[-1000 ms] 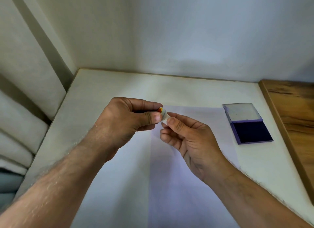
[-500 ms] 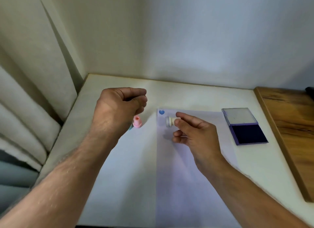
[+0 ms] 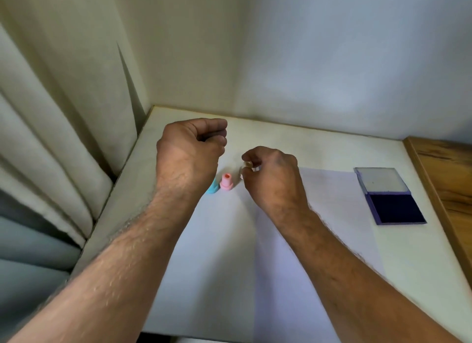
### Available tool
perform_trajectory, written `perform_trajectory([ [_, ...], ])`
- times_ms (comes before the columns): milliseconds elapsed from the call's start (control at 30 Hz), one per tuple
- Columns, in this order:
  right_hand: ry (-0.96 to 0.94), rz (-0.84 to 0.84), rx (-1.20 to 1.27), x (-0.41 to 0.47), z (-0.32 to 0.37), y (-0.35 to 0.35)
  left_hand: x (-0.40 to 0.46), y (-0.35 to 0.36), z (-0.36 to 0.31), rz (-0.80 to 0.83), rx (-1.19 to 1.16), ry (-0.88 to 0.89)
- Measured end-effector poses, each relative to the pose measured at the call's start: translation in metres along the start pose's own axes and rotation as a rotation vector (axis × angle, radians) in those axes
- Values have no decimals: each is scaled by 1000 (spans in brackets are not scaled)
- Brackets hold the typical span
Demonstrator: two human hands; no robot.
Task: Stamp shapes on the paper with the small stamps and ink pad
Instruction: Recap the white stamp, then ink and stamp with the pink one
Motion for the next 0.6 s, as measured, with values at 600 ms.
perform_trajectory([
  [600,-139,58,-188,-23,20,17,-2,2,-3,-8,22,12],
])
Point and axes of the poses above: each hand's wrist, its own x-axis towards the middle knuckle, its own y-axis out of the palm, z = x × y, the point moved 7 cm from there along x, towards the middle knuckle, and after that the axes turned 5 degrees about -x, right-handed, at the moved point
